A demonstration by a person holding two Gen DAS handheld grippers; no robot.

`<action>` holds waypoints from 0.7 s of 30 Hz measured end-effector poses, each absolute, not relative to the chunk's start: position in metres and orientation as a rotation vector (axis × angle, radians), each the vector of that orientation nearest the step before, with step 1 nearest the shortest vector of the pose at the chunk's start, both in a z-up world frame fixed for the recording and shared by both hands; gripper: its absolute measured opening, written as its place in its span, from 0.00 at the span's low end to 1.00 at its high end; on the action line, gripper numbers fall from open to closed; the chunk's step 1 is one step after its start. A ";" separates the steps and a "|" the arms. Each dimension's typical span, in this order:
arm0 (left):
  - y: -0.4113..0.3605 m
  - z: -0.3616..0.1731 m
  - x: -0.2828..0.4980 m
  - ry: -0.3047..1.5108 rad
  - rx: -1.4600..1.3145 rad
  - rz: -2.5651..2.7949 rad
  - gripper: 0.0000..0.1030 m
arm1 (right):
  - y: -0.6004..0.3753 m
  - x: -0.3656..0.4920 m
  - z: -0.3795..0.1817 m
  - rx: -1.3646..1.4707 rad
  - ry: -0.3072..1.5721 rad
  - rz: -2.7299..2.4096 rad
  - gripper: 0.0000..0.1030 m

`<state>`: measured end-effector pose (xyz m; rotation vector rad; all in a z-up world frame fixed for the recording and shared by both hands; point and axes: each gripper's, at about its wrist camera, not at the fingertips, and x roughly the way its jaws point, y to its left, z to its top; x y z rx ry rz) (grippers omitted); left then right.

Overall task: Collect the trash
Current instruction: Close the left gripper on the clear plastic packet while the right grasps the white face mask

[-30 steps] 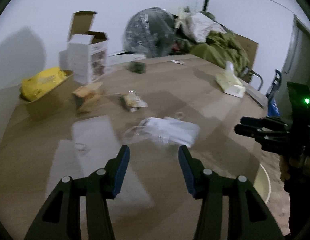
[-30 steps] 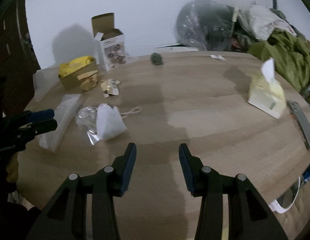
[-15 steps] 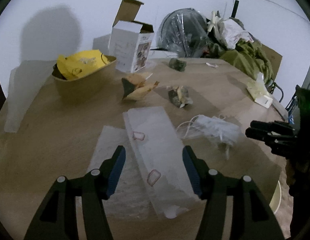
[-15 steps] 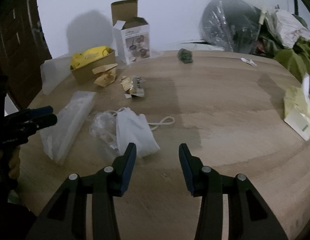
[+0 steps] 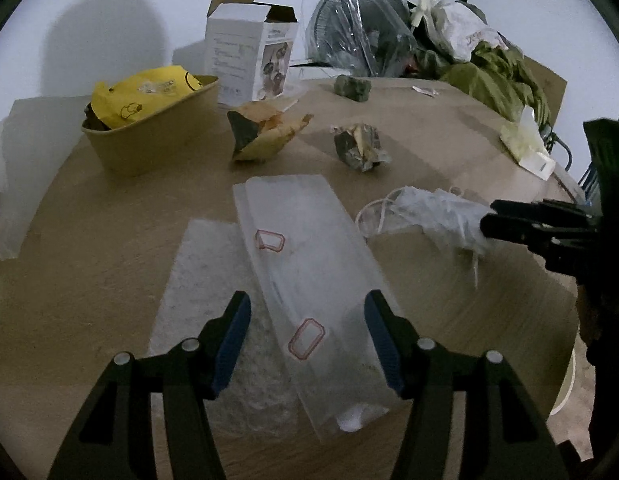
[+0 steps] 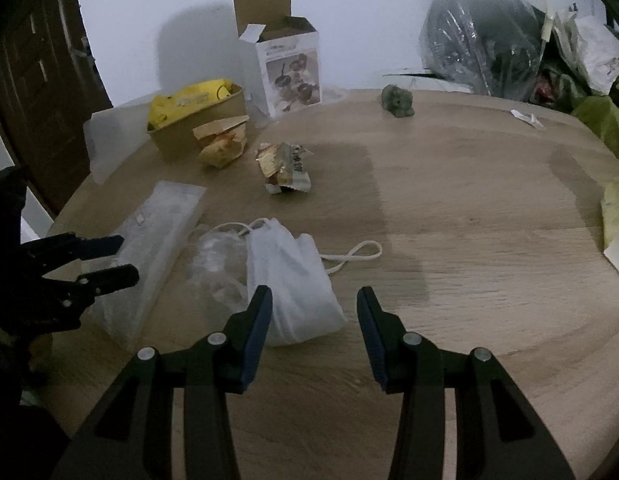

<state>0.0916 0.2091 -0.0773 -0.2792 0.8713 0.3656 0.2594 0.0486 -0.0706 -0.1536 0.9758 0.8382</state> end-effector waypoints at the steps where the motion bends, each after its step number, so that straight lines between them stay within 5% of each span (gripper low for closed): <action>1: 0.208 -0.079 0.092 0.877 -0.273 0.371 0.58 | 0.049 0.259 -0.071 -0.153 0.977 0.842 0.40; 11: 0.196 -0.079 0.096 0.884 -0.216 0.409 0.57 | 0.052 0.254 -0.079 -0.155 0.993 0.877 0.40; 16: 0.185 -0.075 0.100 0.875 -0.167 0.387 0.48 | 0.045 0.253 -0.078 -0.139 0.976 0.878 0.26; 21: 0.183 -0.066 0.101 0.840 -0.164 0.386 0.33 | 0.036 0.252 -0.074 -0.125 0.959 0.865 0.22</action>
